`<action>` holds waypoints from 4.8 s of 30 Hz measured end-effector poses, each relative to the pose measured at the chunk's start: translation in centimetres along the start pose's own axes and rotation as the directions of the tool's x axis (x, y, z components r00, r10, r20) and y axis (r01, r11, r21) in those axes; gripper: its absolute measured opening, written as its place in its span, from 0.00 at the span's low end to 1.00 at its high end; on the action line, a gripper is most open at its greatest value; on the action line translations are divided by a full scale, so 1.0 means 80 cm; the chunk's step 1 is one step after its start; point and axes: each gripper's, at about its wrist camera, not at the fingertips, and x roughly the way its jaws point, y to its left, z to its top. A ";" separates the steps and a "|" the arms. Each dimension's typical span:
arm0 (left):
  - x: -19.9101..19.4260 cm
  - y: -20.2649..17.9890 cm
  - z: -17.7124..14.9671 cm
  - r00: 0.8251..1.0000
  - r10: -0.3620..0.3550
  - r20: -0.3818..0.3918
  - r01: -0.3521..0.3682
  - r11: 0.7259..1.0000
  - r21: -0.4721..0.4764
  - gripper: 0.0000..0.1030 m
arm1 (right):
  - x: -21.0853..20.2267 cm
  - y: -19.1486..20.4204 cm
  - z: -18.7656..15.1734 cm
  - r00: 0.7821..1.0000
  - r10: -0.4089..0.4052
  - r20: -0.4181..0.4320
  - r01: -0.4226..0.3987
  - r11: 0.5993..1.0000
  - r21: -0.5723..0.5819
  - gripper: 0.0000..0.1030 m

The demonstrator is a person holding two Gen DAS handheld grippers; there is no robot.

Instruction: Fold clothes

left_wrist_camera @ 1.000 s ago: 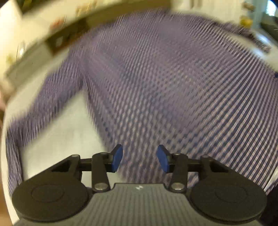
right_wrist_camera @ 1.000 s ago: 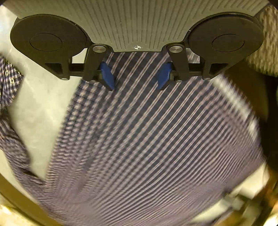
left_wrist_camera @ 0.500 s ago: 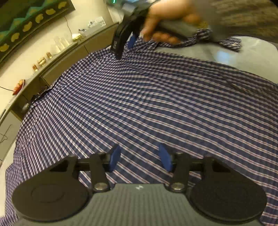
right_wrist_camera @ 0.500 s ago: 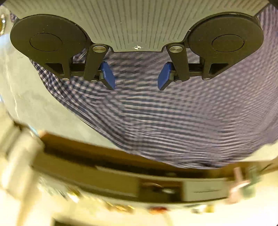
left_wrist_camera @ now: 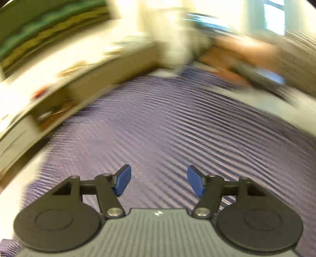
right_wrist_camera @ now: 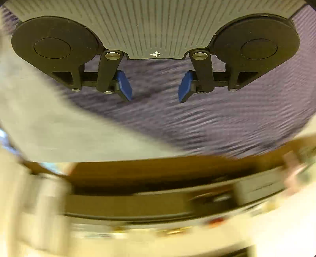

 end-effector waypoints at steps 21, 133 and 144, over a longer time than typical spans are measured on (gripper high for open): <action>0.193 0.179 0.084 0.947 0.240 -0.212 -0.299 0.901 -0.313 0.85 | -0.107 0.174 -0.217 0.943 0.191 -0.272 -0.293 0.864 -0.410 0.71; -0.169 0.043 -0.262 0.826 0.525 0.205 -0.539 0.842 0.017 0.11 | -0.100 0.539 -0.163 0.742 0.620 -0.255 -0.639 0.769 0.012 0.20; -0.238 0.027 -0.289 0.946 0.277 0.170 -0.216 0.927 -0.305 0.28 | -0.122 0.458 -0.113 0.753 0.651 -0.096 -0.645 0.759 0.087 0.00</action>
